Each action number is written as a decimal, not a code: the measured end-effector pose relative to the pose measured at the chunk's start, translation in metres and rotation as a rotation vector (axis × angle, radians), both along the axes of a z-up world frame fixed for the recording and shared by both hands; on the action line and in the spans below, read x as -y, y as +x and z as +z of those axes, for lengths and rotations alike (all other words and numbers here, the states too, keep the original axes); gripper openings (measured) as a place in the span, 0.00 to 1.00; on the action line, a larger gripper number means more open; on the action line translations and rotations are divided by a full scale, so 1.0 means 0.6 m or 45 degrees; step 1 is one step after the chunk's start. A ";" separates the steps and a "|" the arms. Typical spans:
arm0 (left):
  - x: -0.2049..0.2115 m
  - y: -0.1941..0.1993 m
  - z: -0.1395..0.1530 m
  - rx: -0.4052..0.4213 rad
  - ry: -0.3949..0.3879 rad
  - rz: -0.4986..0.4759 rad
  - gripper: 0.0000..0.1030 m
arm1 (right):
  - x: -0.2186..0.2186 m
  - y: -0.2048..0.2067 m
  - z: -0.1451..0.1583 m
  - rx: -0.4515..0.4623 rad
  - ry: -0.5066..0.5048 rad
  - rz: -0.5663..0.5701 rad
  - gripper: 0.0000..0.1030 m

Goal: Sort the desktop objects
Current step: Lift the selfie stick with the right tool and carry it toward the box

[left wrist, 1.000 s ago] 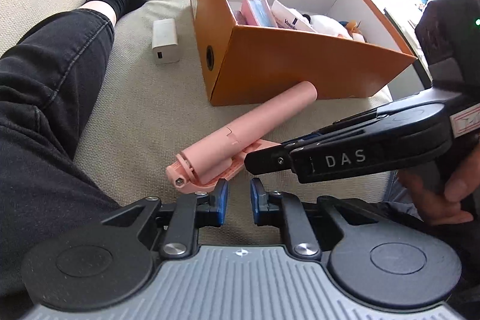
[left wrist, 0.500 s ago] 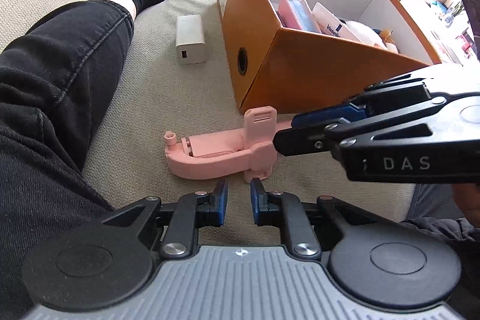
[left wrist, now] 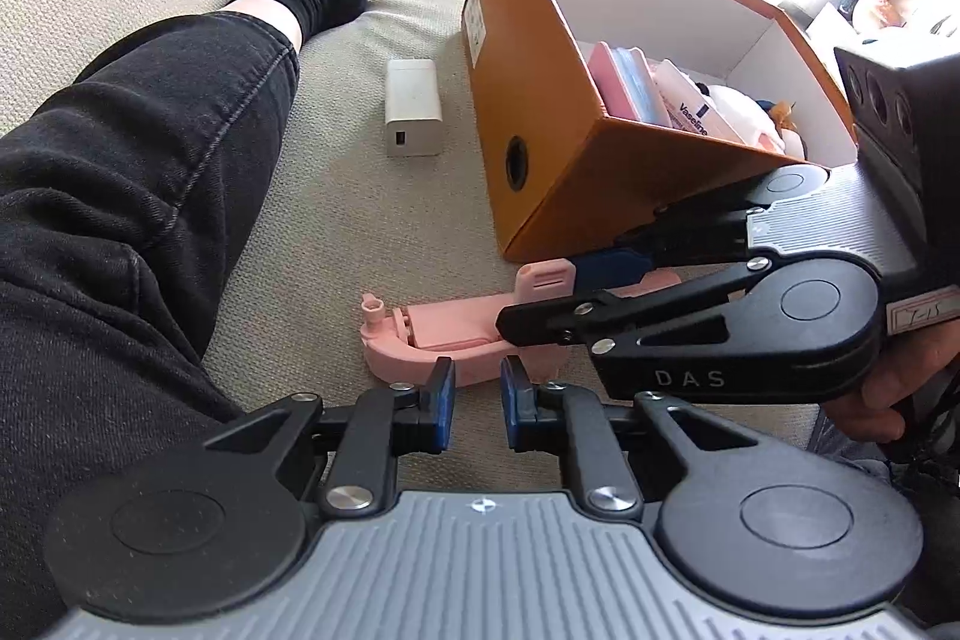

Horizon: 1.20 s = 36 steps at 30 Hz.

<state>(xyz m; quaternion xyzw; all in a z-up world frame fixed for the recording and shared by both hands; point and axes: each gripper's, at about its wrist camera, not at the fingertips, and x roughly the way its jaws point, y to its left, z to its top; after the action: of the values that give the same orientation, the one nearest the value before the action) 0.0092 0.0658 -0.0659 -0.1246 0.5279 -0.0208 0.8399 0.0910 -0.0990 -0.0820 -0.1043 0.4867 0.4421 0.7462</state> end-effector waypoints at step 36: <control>-0.017 0.027 0.092 0.110 0.057 -0.028 0.17 | 0.077 -0.059 0.147 0.110 0.045 0.263 0.06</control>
<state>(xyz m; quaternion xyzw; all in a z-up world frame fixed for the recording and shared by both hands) 0.0252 0.0763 -0.0107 -0.0990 0.4928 -0.0236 0.8642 0.0555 -0.1454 0.0065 -0.1596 0.4330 0.5201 0.7187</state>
